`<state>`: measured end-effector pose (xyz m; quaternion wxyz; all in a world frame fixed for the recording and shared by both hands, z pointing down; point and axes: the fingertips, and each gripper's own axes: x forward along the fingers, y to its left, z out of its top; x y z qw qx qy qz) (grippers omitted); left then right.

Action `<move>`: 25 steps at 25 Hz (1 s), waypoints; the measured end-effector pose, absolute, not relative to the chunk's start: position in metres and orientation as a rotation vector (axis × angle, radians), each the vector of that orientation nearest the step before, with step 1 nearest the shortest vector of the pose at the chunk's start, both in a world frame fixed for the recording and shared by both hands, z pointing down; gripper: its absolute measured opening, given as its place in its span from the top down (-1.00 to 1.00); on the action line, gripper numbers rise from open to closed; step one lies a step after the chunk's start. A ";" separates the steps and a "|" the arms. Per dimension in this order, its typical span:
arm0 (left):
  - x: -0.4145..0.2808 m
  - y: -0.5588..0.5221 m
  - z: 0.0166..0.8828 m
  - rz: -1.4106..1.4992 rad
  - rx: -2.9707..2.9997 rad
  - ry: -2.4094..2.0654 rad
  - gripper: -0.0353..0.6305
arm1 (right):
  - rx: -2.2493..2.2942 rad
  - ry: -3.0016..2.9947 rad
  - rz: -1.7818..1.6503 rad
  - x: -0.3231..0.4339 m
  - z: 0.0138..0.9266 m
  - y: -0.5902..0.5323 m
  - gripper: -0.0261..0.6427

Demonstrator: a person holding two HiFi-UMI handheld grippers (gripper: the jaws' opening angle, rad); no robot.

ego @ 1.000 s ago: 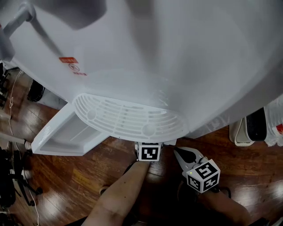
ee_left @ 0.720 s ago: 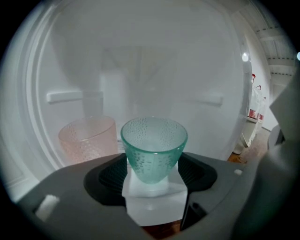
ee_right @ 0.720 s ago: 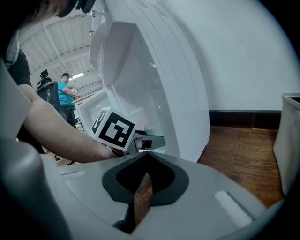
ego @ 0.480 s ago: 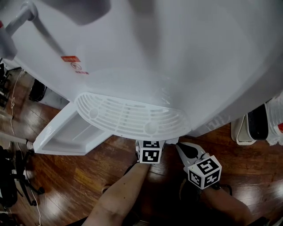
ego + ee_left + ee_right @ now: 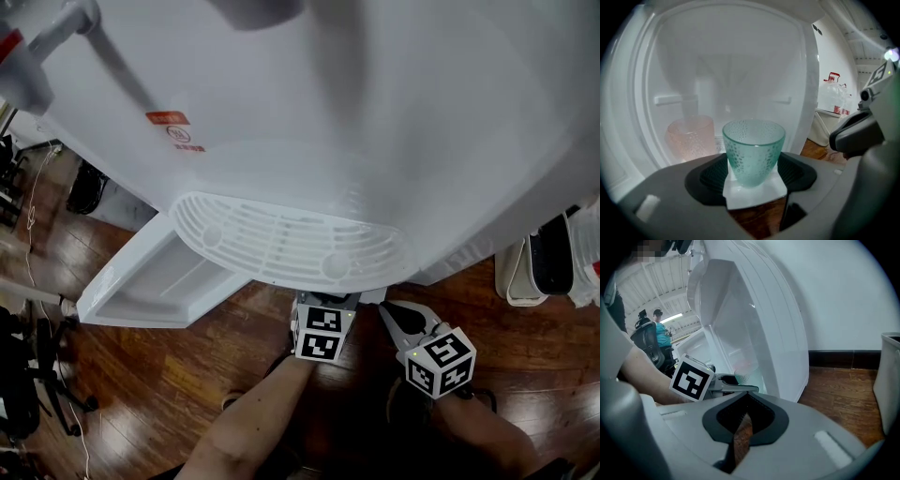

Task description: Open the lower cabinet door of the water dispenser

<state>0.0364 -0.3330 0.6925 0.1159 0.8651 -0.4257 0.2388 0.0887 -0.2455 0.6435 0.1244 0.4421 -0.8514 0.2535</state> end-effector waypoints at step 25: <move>-0.020 -0.227 0.509 0.524 2.805 -1.017 -0.10 | 1.158 -2.553 0.649 0.084 0.550 -0.200 0.92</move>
